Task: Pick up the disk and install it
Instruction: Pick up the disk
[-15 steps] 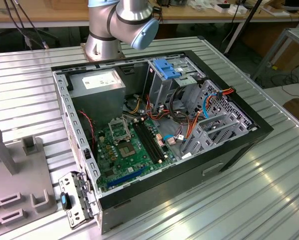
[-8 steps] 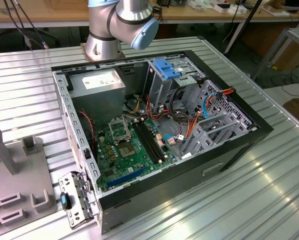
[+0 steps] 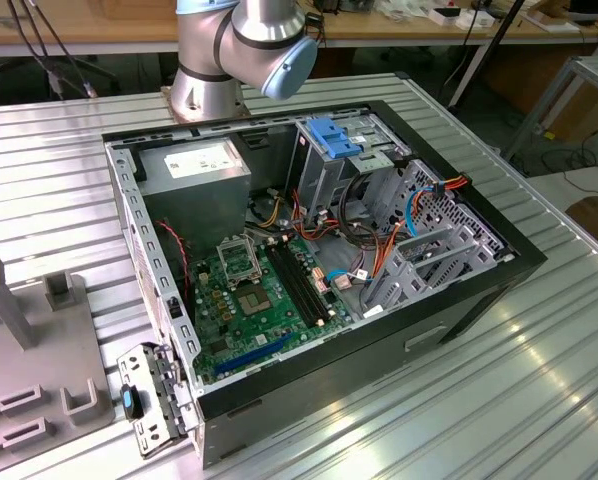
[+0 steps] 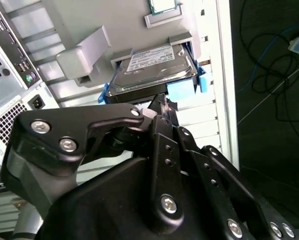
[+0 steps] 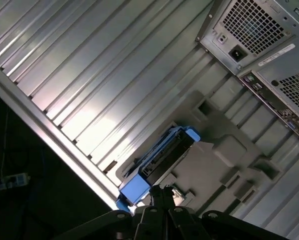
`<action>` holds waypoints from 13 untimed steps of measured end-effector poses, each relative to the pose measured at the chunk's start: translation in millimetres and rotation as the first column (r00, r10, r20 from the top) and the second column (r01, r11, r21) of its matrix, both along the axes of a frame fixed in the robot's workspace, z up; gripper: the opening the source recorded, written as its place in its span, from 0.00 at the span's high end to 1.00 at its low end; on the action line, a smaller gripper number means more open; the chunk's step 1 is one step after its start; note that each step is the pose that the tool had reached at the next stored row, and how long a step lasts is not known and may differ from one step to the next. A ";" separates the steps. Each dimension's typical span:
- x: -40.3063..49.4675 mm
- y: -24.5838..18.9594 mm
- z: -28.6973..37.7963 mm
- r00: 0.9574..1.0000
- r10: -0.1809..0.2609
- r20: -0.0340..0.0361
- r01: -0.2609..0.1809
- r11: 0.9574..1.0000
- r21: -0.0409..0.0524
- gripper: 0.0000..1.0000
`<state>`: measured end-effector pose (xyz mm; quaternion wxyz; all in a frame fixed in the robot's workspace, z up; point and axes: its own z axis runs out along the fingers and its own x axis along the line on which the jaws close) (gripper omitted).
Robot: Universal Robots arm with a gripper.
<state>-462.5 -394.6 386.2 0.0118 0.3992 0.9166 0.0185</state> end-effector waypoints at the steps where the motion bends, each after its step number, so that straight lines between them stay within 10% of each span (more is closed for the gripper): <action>1: 0.0 0.0 -0.2 1.000 -0.016 0.000 0.016 1.000 0.000 0.89; 5: 0.0 0.0 -0.5 0.998 -0.059 0.000 0.059 0.998 0.000 0.89; 13: 0.0 0.0 -2.0 0.979 -0.203 0.000 0.203 0.979 0.000 0.89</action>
